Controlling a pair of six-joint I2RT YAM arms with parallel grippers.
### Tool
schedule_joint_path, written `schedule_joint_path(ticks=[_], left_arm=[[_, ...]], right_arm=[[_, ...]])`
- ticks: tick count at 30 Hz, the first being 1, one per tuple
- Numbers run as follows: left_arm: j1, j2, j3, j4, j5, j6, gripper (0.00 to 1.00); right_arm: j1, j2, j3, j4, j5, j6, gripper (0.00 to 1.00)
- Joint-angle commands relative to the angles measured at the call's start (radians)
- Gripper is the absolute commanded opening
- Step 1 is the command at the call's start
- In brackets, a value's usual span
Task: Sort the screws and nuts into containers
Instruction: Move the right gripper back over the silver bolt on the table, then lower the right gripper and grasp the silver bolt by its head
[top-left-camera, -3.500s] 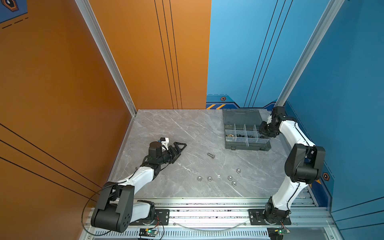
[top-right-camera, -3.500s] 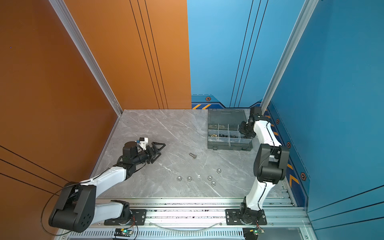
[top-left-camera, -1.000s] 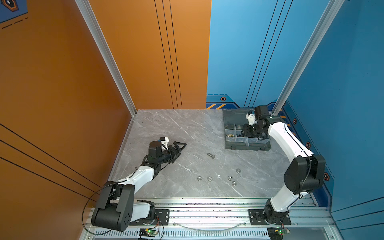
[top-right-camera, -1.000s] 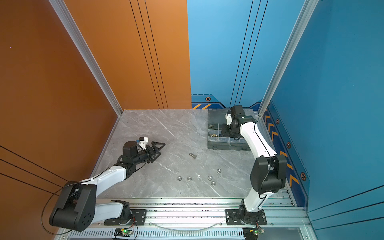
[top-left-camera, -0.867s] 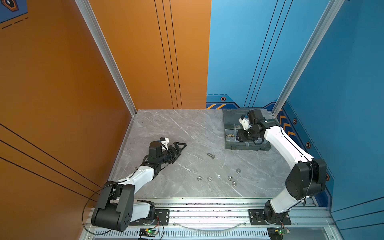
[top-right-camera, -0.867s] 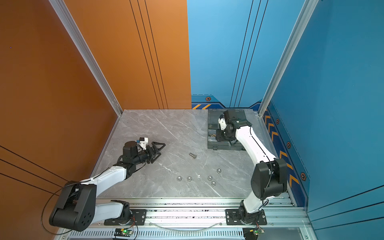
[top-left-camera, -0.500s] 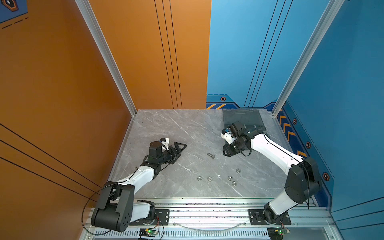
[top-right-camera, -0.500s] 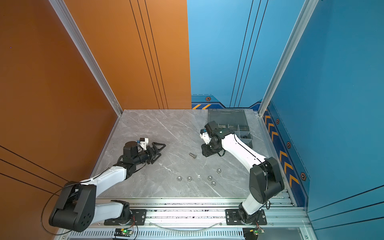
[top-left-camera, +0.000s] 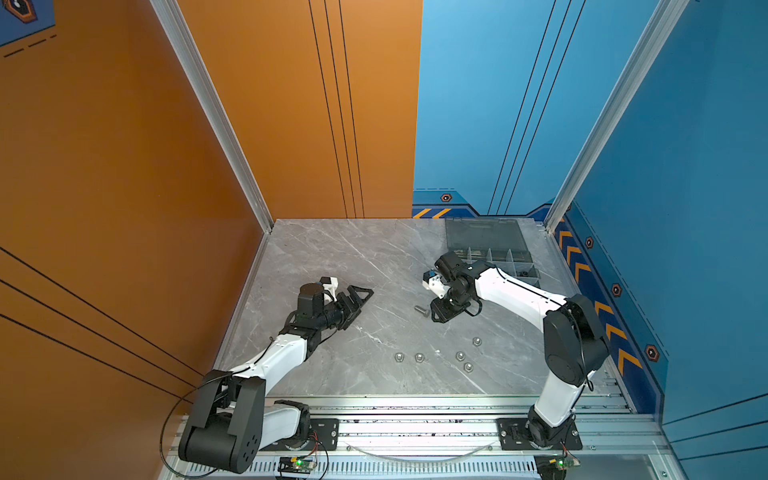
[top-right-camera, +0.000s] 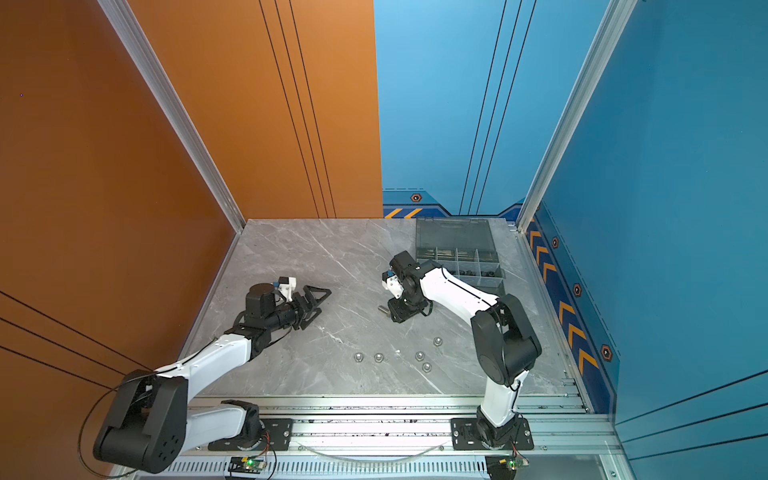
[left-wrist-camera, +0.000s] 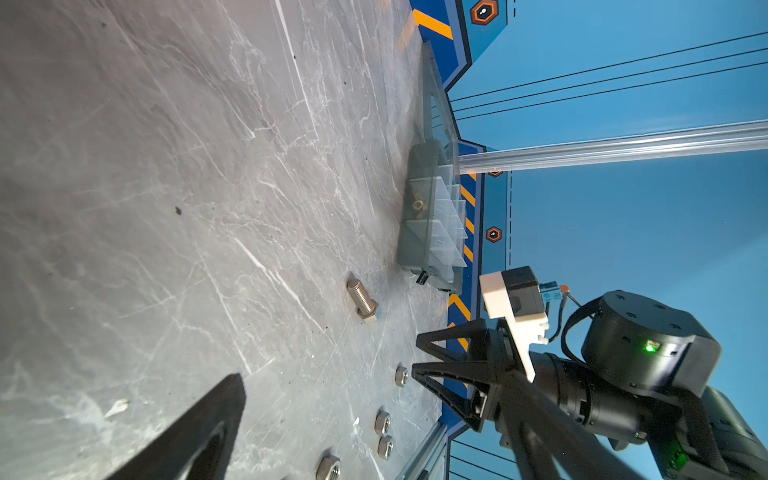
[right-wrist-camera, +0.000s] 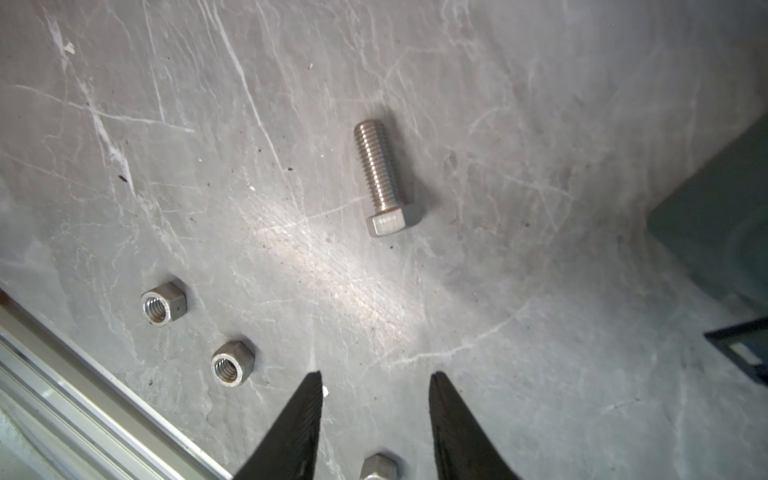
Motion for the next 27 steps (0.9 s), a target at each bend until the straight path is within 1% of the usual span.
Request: schedule_joint_path(ticks=[1, 9, 15, 25, 27], left_arm=[[-0.004, -0.014, 0.007, -0.018, -0.018, 0.021, 0.98], [-0.004, -0.020, 0.004, -0.018, -0.024, 0.019, 0.98], [-0.005, -0.030, 0.001, -0.031, -0.029, 0.022, 0.98], [-0.002, -0.037, -0.003, -0.040, -0.035, 0.028, 0.98], [-0.001, -0.035, -0.003, -0.038, -0.035, 0.028, 0.98]], right_arm=[[0.009, 0.042, 0.050, 0.019, -0.007, -0.032, 0.45], [0.009, 0.166, 0.152, 0.026, -0.002, -0.045, 0.45], [0.009, 0.228, 0.194, 0.028, 0.001, -0.047, 0.45], [0.017, 0.260, 0.194, 0.030, -0.007, -0.043, 0.44], [0.018, 0.292, 0.191, 0.030, -0.005, -0.042, 0.44]])
